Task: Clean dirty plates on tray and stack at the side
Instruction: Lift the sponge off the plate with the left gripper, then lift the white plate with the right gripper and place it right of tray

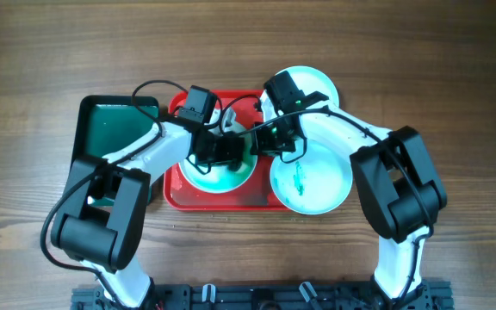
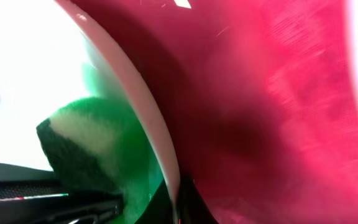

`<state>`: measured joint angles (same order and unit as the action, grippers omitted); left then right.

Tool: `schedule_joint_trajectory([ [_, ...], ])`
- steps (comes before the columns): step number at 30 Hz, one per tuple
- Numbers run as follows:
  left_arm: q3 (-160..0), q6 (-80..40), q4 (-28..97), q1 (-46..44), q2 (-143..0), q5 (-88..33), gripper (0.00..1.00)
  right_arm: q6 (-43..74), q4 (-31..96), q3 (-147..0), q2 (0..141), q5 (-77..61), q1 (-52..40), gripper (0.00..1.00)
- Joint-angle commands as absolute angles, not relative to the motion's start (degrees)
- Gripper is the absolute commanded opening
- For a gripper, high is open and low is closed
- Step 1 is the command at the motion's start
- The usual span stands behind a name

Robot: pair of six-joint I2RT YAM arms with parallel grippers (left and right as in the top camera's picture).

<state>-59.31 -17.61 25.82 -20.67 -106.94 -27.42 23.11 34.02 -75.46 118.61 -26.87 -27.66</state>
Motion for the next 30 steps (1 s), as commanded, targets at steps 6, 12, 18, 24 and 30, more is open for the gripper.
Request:
schedule_joint_trajectory([
  [6, -65.06, -27.49, 31.99, -18.65, -108.33, 5.06, 0.04, 24.38, 34.24, -74.50, 119.70, -25.08, -27.73, 0.04],
  [12, -78.13, -27.42, 47.72, -14.72, -106.96, 7.16, 0.04, 24.16, 34.13, -74.50, 119.70, -24.86, -27.73, 0.04],
  [18, -88.97, -23.77, 58.78, -13.21, -105.78, 7.11, 0.04, 24.18, 34.20, -74.72, 119.52, -24.91, -27.73, 0.04],
  [24, -90.02, -22.72, 60.29, -13.21, -105.43, 3.88, 0.04, 23.97, 37.60, -74.78, 114.28, -20.67, -27.92, 0.04],
  [30, -90.02, -22.76, 59.79, -13.21, -105.45, 3.90, 0.04, 23.99, 43.94, -74.78, 105.56, -3.70, -31.14, 0.04],
])
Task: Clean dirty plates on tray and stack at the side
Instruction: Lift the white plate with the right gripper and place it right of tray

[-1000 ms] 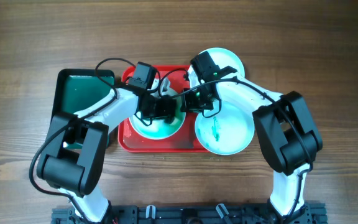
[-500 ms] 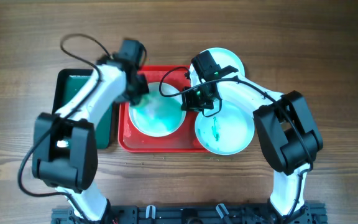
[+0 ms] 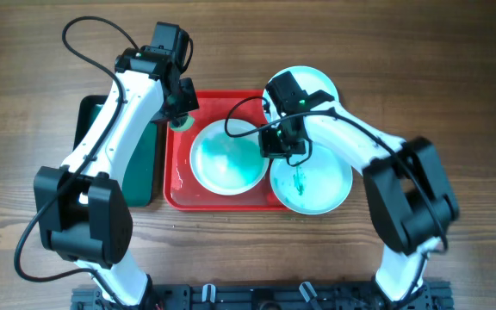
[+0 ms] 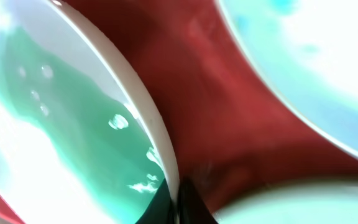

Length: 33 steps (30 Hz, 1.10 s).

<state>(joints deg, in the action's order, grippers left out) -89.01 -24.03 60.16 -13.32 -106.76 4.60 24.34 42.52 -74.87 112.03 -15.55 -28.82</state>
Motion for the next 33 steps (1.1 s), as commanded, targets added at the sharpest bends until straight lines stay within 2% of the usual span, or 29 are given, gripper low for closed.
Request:
schedule_joint_trajectory([
  [1, -90.02, -22.76, 59.55, -13.21, -105.45, 3.92, 0.04, 24.03, 44.56, -74.78, 104.03, -0.95, -32.25, 0.04],
  [14, -90.02, -23.42, 58.89, -13.21, -105.45, 3.92, 0.04, 32.77, 53.39, -74.78, 94.89, 35.66, -45.80, 0.04],
  [33, -90.02, -23.40, 58.52, -13.21, -105.45, 3.92, 0.04, 36.51, 56.64, -74.78, 94.32, 65.65, -57.76, 0.04],
])
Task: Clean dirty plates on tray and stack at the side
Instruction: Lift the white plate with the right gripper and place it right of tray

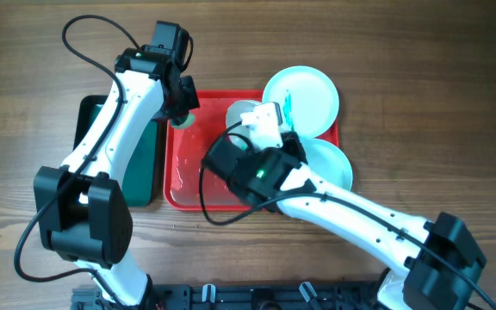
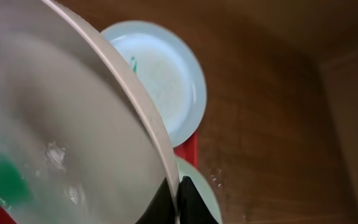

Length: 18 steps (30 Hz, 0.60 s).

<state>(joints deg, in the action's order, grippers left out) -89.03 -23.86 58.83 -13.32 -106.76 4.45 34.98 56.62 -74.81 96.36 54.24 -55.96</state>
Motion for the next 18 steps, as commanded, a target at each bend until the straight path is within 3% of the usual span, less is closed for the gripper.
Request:
schedule_joint_trajectory([
  [1, -90.02, -23.40, 58.52, -13.21, -105.45, 3.92, 0.04, 36.36, 56.62, -74.78, 94.30, 67.90, -58.33, 0.04],
  [8, -90.02, -23.40, 58.54, -13.21, -105.45, 3.92, 0.04, 36.01, 56.42, -74.78, 94.26, 81.60, -61.67, 0.04],
  [18, -90.02, -23.40, 58.46, -13.21, -105.45, 3.92, 0.04, 36.01, 56.31, -74.78, 94.26, 83.00, -62.67, 0.04],
])
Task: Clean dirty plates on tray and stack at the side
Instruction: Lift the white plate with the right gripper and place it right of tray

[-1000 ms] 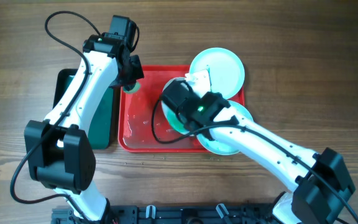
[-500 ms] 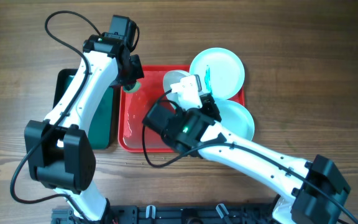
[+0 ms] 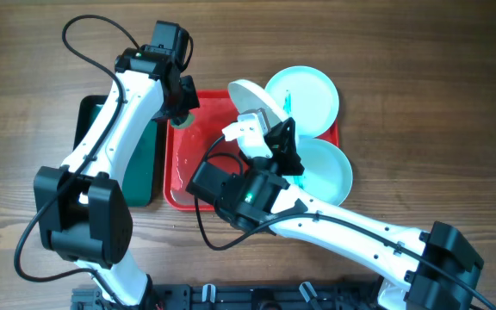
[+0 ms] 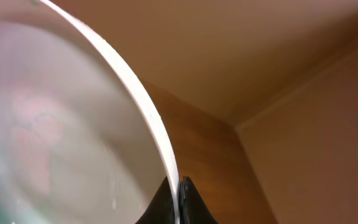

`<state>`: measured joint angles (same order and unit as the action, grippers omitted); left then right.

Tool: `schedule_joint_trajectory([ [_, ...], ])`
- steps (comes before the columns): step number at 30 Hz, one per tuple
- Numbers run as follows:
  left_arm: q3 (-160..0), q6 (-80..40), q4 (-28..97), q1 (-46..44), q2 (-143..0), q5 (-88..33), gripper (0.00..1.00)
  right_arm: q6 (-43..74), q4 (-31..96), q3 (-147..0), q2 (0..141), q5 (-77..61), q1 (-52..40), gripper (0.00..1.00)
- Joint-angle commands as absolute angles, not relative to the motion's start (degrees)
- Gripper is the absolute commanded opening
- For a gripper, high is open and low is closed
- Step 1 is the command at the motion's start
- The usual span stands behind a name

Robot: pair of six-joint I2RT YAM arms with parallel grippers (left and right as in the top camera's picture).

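Note:
My right gripper (image 4: 179,182) is shut on the rim of a white plate (image 4: 73,137), held up off the table and tilted on edge. From overhead that plate (image 3: 250,101) hangs over the back of the red tray (image 3: 183,176), with the right gripper (image 3: 269,127) just below it. My left gripper (image 3: 180,105) is at the tray's back left corner, shut on a pale green sponge (image 3: 182,120). Two pale plates lie at the tray's right edge: one with a green streak (image 3: 310,93) at the back, another (image 3: 330,172) nearer the front.
A dark green bin (image 3: 145,164) stands left of the red tray, partly under the left arm. The right arm (image 3: 317,220) crosses the table's front half. Wet smears show on the tray floor (image 3: 188,185). Wood table (image 3: 455,103) lies all round.
My right gripper has lifted the plate higher and tipped it further on edge; the wrist view now shows wall instead of the plates below. The left arm has not moved.
First my left gripper pressed the sponge on a green-soiled plate in the tray while my right gripper held its rim. Then the left gripper stood at the tray's back left corner. After that the right gripper held the plate above the tray, and now higher and steeper.

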<state>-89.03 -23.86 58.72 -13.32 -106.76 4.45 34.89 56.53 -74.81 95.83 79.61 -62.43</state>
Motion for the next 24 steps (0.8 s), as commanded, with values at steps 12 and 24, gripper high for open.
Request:
schedule_joint_trajectory([
  [12, -90.02, -23.40, 57.84, -13.21, -105.45, 3.92, 0.04, 36.23, 56.14, -74.78, 94.26, 74.74, -62.67, 0.04],
  [24, -90.02, -23.40, 57.43, -13.21, -105.45, 3.92, 0.04, 35.22, 54.17, -74.78, 94.26, 36.25, -58.08, 0.04],
])
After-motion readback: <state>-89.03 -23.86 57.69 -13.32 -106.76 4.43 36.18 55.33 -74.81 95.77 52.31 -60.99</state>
